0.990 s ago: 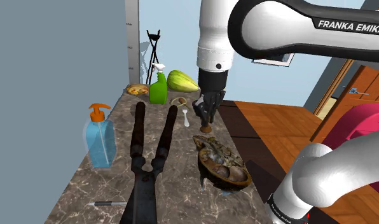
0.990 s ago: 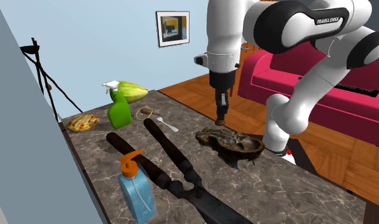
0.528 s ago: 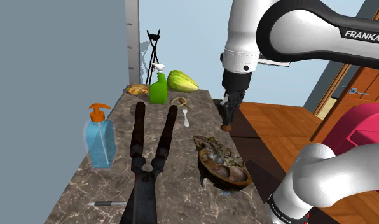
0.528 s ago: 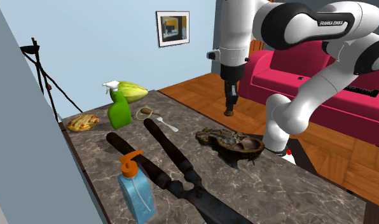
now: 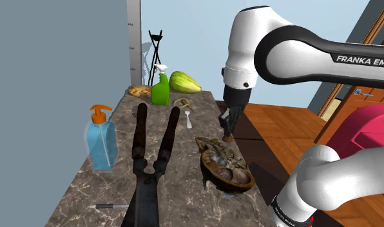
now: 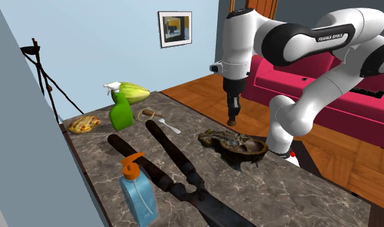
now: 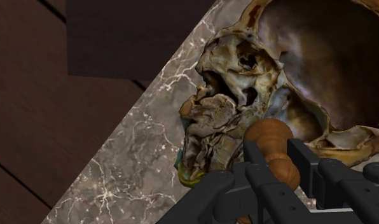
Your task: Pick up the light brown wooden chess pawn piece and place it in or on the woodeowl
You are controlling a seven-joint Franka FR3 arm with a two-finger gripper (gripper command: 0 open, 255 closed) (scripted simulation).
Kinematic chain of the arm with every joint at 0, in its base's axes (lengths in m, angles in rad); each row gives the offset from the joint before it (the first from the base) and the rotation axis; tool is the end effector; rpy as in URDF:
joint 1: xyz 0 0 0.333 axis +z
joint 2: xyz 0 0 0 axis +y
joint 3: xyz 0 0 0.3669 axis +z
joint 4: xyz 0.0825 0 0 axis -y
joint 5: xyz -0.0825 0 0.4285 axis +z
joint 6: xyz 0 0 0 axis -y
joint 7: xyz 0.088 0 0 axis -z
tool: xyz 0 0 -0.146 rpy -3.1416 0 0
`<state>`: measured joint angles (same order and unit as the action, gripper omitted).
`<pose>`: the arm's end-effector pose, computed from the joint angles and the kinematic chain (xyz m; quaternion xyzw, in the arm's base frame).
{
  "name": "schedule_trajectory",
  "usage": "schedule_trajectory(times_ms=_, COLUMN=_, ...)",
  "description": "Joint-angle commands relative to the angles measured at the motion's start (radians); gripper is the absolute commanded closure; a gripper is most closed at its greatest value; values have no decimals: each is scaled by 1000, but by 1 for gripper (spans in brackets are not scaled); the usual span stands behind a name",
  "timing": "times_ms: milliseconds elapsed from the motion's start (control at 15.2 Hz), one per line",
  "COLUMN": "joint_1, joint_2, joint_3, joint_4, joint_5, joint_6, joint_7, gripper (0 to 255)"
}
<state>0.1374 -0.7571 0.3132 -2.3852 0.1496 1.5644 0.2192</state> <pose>0.2782 0.1810 0.5468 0.9963 0.0670 -0.0325 0.0430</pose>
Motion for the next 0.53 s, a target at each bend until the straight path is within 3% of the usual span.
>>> schedule_trajectory(times_ms=0, joint_1=4, joint_2=-6, joint_3=6, joint_4=-33, joint_5=6, joint_6=28, joint_7=2, gripper=255)
schedule_trajectory(times_ms=462, joint_1=8, joint_2=-11, joint_3=16, joint_4=-94, joint_5=15, joint_6=84, joint_7=3, gripper=255)
